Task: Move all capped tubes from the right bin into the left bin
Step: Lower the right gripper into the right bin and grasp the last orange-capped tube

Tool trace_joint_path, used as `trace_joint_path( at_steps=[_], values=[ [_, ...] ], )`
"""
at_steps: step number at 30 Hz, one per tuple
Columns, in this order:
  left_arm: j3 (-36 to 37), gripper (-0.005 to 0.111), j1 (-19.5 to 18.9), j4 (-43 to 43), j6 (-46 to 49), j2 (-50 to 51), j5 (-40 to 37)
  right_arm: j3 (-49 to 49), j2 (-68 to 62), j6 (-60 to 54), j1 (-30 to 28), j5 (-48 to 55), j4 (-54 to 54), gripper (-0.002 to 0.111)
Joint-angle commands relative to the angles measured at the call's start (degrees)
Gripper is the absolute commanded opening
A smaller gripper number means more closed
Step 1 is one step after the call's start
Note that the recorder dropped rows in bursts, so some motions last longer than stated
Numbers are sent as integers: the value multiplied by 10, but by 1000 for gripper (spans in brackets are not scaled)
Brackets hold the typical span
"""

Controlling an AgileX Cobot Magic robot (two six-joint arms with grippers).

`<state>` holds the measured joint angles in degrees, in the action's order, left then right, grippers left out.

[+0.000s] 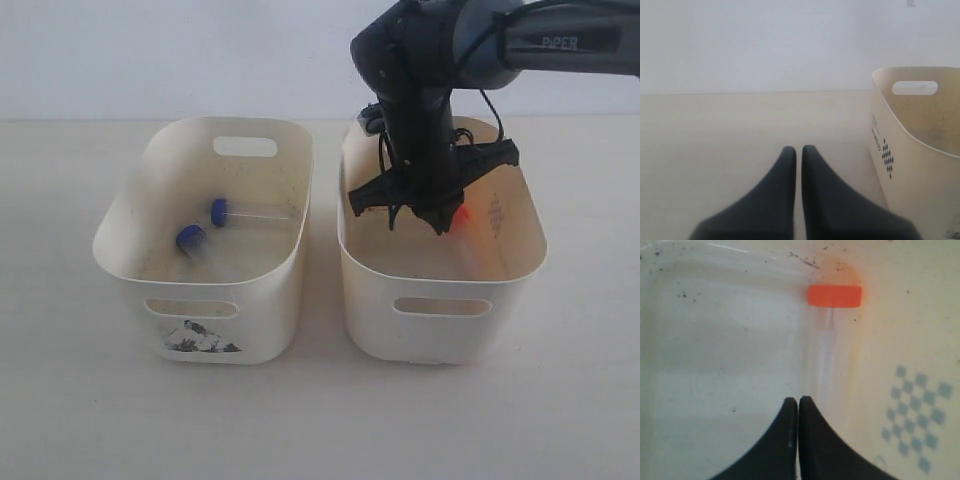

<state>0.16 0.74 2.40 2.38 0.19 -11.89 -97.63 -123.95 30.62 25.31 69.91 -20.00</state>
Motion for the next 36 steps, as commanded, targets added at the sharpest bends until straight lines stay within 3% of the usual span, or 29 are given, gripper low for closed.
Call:
trace_joint_path(
  at_steps=[1,7,10,12,14,17,18,25,36],
  values=[
    [-2,4,-1,-1,-4,-2,6,0,-11,-1,0,1,1,0],
    [-2,4,-1,-1,-4,-2,6,0,-30,-11,-1,1,-4,0],
    [-2,4,-1,-1,-4,-2,6,0,-36,-12,-1,1,-17,8],
    [-2,4,-1,-1,-4,-2,6,0,-36,-12,-1,1,-26,23],
    [-2,4,-1,-1,-4,-2,6,0,-36,-12,-1,1,-35,49],
    [-2,4,-1,-1,-4,-2,6,0,-36,-9,-1,1,-40,79],
    [-2,4,-1,-1,-4,-2,6,0,-36,-4,-1,1,-41,81],
    [-2,4,-1,-1,-4,-2,6,0,-36,10,-2,1,-51,62],
    [-2,4,-1,-1,-4,-2,6,0,-128,18,-19,1,-22,62]
  ],
)
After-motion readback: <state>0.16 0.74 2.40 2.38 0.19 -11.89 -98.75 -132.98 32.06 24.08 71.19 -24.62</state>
